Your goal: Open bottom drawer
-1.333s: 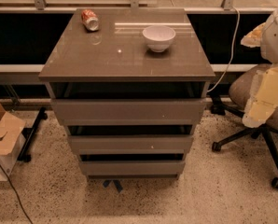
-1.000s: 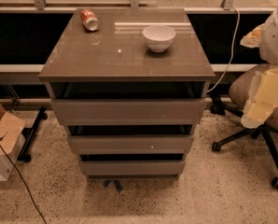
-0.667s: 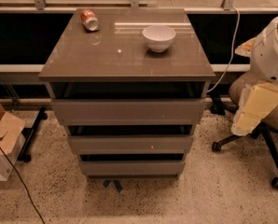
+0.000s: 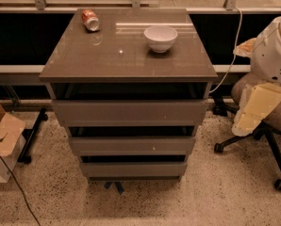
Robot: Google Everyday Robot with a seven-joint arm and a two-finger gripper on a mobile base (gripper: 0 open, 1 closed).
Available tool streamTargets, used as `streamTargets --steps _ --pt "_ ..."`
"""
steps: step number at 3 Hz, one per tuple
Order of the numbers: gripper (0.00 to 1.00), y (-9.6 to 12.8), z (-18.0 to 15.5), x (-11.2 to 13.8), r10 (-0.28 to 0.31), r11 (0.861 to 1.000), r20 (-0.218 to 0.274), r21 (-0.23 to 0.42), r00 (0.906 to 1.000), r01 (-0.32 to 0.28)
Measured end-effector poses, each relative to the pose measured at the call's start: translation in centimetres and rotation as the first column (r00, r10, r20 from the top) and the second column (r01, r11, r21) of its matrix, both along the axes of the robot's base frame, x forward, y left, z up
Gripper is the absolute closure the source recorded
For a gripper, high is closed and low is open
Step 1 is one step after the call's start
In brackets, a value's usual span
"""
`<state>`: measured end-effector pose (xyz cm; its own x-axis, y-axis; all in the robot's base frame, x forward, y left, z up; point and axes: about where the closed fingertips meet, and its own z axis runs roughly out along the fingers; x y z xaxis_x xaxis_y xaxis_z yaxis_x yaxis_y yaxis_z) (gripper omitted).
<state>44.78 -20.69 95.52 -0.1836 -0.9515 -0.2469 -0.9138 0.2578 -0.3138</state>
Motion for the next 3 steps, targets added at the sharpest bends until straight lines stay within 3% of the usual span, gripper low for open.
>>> streamTargets --steps 2,3 --pt "0.0 0.0 -3.5 0.7 0.065 0.996 -0.032 0.06 0.9974 -0.063" --pt "0.0 -0.6 -5.8 1.4 0.078 0.995 -0.026 0.059 0.9966 -0.076"
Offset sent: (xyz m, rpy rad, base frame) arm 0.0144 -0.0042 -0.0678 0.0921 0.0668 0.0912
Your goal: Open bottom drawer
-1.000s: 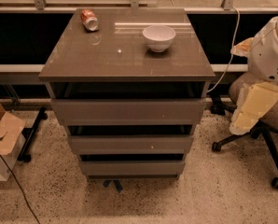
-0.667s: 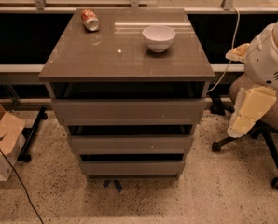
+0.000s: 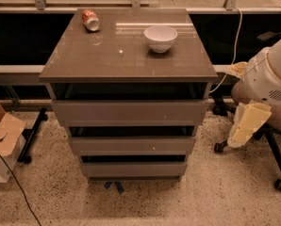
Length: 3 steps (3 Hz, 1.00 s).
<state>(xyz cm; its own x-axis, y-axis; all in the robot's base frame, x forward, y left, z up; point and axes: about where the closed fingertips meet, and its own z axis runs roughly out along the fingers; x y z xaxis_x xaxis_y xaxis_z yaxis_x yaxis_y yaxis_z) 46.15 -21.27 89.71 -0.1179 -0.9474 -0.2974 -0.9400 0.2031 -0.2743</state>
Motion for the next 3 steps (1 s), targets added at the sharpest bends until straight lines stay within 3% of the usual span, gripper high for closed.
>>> streamTargets --steps 2,3 --pt "0.0 -1.3 -7.3 3.1 0.028 1.0 0.038 0.008 0.9989 -0.028" --pt "0.0 -1.8 -11.5 5.4 0.014 0.999 0.02 0.044 0.9997 -0.015"
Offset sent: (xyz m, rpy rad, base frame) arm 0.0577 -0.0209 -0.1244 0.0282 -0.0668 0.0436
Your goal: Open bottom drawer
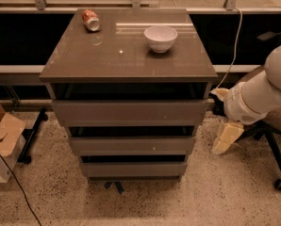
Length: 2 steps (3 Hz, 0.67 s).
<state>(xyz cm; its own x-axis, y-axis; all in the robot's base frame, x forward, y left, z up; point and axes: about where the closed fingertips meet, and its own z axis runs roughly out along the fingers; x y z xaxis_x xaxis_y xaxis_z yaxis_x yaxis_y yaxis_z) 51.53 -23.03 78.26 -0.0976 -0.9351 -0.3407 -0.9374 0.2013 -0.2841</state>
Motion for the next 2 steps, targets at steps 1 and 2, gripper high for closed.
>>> streamTargets --steps 1,2 --pt "0.0 -0.01 -0.78 0.19 -0.001 1.0 -0.009 0.006 1.0 0.001" --pt "0.0 0.0 -1.42 0.31 -0.019 1.0 -0.035 -0.016 0.9992 0.019"
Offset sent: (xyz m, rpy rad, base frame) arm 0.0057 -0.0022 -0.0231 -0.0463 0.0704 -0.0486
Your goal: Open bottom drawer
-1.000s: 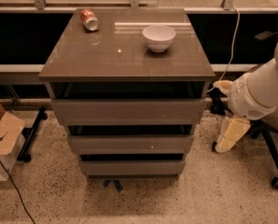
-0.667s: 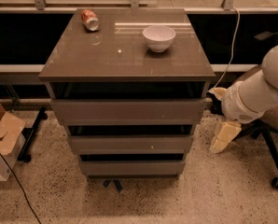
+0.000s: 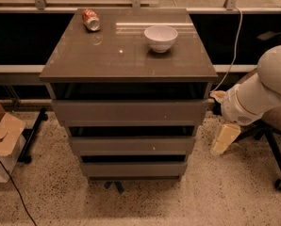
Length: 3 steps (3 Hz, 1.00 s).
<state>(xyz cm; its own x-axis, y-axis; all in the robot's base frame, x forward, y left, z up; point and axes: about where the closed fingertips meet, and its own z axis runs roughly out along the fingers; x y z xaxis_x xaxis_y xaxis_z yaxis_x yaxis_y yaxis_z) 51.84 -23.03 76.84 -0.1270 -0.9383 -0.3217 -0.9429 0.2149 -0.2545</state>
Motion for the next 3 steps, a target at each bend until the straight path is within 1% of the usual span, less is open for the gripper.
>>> streamTargets --steps 1,2,3 --pt "0.0 0.1 -3.9 0.4 -0.035 0.999 -0.04 0.023 0.9986 0.036" --pt "0.0 -0.1 -6.7 0.6 -0.056 0.997 -0.062 0.049 0.9965 0.059" --pt "0.0 -0.2 -12.3 0.3 -0.083 0.99 -0.102 0.109 0.9913 0.094"
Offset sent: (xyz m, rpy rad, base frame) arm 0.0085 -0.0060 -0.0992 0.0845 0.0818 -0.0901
